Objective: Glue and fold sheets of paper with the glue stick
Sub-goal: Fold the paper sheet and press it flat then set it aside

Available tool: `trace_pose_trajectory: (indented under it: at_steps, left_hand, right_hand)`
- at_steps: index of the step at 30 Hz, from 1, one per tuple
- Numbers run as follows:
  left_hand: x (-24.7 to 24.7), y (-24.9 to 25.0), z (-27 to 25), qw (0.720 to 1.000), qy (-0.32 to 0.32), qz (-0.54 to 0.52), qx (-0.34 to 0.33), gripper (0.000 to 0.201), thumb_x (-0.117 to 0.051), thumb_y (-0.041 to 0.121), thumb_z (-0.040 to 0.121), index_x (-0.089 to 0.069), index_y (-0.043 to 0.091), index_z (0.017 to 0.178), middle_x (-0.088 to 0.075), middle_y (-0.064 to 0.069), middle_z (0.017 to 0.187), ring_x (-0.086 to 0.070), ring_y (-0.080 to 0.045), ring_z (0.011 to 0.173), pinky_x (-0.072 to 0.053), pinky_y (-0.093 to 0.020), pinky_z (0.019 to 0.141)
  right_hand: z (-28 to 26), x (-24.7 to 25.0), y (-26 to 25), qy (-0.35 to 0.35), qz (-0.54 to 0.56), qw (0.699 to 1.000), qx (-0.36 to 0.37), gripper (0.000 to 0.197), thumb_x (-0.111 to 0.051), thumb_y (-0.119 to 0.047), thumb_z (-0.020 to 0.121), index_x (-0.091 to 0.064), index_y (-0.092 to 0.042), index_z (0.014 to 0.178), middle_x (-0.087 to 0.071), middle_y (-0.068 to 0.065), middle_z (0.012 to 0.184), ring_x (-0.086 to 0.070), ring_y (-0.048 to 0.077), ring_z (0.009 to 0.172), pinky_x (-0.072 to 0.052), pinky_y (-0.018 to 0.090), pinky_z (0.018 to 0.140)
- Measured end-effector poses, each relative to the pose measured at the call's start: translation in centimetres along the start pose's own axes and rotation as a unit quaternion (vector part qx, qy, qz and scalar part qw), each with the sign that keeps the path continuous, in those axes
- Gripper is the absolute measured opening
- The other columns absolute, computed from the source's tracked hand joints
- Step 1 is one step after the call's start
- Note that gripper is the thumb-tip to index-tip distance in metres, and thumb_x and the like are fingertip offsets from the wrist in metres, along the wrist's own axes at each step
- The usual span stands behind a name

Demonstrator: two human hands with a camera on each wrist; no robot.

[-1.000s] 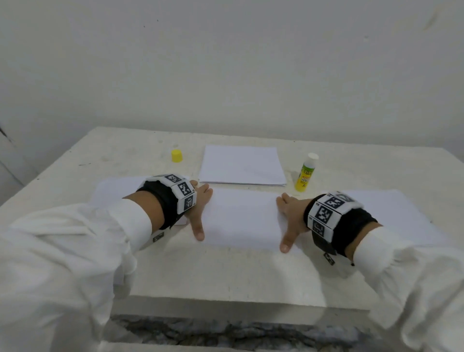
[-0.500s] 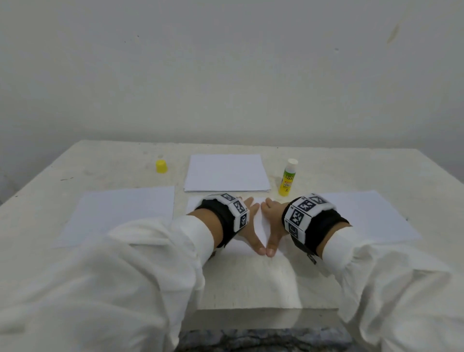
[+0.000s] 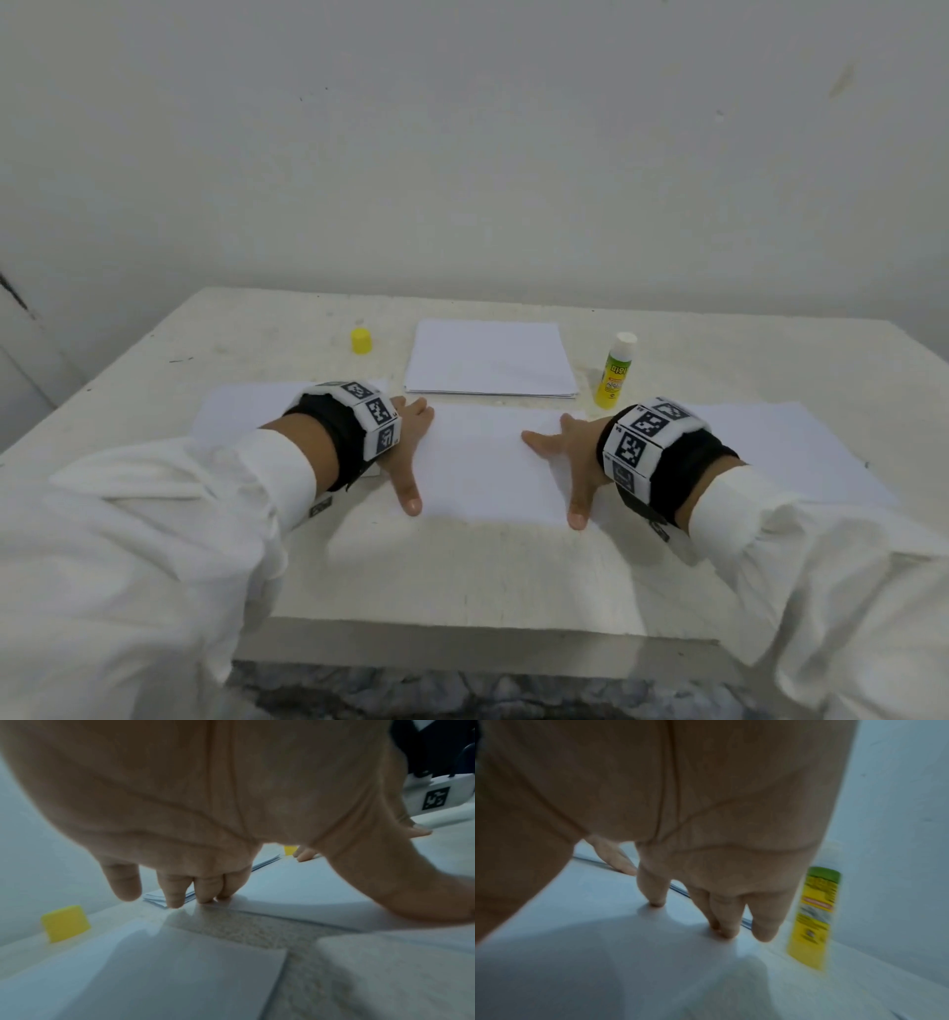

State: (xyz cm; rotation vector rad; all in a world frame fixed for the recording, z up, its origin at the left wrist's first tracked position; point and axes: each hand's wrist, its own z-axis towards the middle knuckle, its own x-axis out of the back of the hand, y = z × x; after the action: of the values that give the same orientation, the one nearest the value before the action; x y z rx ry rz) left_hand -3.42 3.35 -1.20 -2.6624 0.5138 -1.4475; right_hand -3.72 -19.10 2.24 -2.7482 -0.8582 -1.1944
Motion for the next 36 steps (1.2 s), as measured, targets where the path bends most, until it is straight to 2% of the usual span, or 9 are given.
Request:
trace_pose_trajectory:
  at_steps: [2, 5, 9, 12, 18, 26, 30, 34, 36]
  left_hand:
    - [-0.2, -0.1, 0.2, 1.0, 0.003, 0.01, 0.004, 0.137, -0.075, 0.074, 0.052, -0.001, 0.011, 0.149, -0.005, -0.003, 0.158, -0.01, -0.03, 0.143, -0.019, -0.054, 0.113]
    - [-0.1, -0.1, 0.5, 0.999, -0.016, 0.019, 0.02, 0.144, -0.072, 0.077, 0.052, 0.013, 0.016, 0.15, 0.011, -0.001, 0.16, 0.007, -0.03, 0.146, -0.009, -0.056, 0.116]
    - [-0.6, -0.3, 1.0, 0.998, -0.041, 0.012, 0.037, 0.145, -0.069, 0.08, 0.051, 0.022, 0.023, 0.148, 0.021, 0.0, 0.158, 0.012, -0.035, 0.145, -0.008, -0.059, 0.115]
    - [-1.0, -0.6, 1.3, 0.999, -0.033, -0.003, 0.038, 0.149, -0.072, 0.08, 0.044, 0.02, 0.026, 0.148, 0.018, 0.002, 0.158, 0.007, -0.036, 0.145, -0.012, -0.06, 0.114]
    - [-0.7, -0.8, 0.9, 0.999, -0.036, -0.022, 0.032, 0.146, -0.073, 0.076, 0.05, 0.023, 0.024, 0.148, 0.022, 0.003, 0.158, 0.015, -0.03, 0.145, -0.002, -0.057, 0.116]
    - [0.0, -0.4, -0.1, 0.999, -0.038, -0.017, 0.03, 0.141, -0.073, 0.074, 0.056, 0.019, 0.02, 0.149, 0.019, -0.001, 0.158, 0.012, -0.03, 0.146, -0.003, -0.054, 0.117]
    - [0.6, 1.2, 0.9, 0.999, -0.022, -0.016, 0.029, 0.145, -0.073, 0.079, 0.045, 0.0, 0.011, 0.15, -0.006, -0.006, 0.157, -0.013, -0.033, 0.142, -0.021, -0.052, 0.114]
    - [2.2, 6.3, 2.2, 0.999, -0.002, -0.029, -0.02, 0.154, -0.072, 0.081, 0.042, 0.016, 0.015, 0.149, 0.014, -0.005, 0.159, -0.001, -0.031, 0.146, -0.015, -0.053, 0.116]
    - [3.0, 9.2, 2.6, 0.998, 0.024, -0.024, -0.049, 0.15, -0.07, 0.082, 0.045, 0.016, 0.017, 0.15, 0.013, -0.004, 0.159, -0.001, -0.029, 0.147, -0.015, -0.052, 0.117]
  right_hand:
    - [-0.5, 0.5, -2.1, -0.004, -0.028, 0.999, 0.039, 0.11, -0.075, -0.039, 0.077, 0.009, -0.042, 0.148, 0.016, 0.007, 0.158, -0.001, 0.03, 0.147, -0.016, 0.052, 0.113]
    - [-0.5, 1.0, -6.4, 0.027, -0.051, 0.993, 0.105, 0.086, -0.057, -0.047, 0.09, 0.005, -0.042, 0.149, 0.017, 0.002, 0.158, 0.0, 0.026, 0.147, -0.012, 0.047, 0.115]
    - [0.4, 2.7, -9.9, 0.068, -0.067, 0.986, 0.135, 0.069, -0.038, -0.052, 0.096, -0.002, -0.032, 0.152, 0.01, 0.008, 0.159, -0.005, 0.027, 0.147, -0.014, 0.047, 0.115]
    - [1.6, 3.1, -10.4, 0.077, -0.071, 0.986, 0.126, 0.079, -0.043, -0.058, 0.092, 0.0, -0.029, 0.152, 0.009, 0.008, 0.159, -0.006, 0.029, 0.146, -0.016, 0.049, 0.114]
    - [2.7, 1.8, -5.6, 0.049, -0.016, 0.997, 0.056, 0.12, -0.067, -0.063, 0.073, 0.019, -0.026, 0.149, 0.021, 0.004, 0.157, 0.008, 0.025, 0.147, -0.005, 0.052, 0.115]
    - [0.5, -0.8, 2.0, 0.031, 0.036, 0.999, 0.002, 0.124, -0.074, -0.05, 0.074, 0.018, -0.015, 0.149, 0.021, 0.003, 0.157, 0.009, 0.021, 0.147, -0.005, 0.043, 0.117]
    - [0.8, -1.0, 2.2, 0.038, 0.034, 0.999, 0.005, 0.125, -0.075, -0.048, 0.073, 0.016, -0.011, 0.149, 0.018, 0.006, 0.158, 0.007, 0.023, 0.147, -0.007, 0.043, 0.117]
    - [1.2, -0.8, 1.8, 0.049, 0.022, 0.999, -0.001, 0.125, -0.077, -0.047, 0.071, 0.013, -0.009, 0.15, 0.01, 0.008, 0.159, 0.003, 0.025, 0.147, -0.01, 0.044, 0.116]
    - [1.6, -1.1, 1.9, 0.047, 0.027, 0.999, -0.005, 0.128, -0.079, -0.048, 0.07, 0.015, -0.012, 0.15, 0.013, 0.007, 0.159, 0.005, 0.024, 0.147, -0.008, 0.045, 0.117]
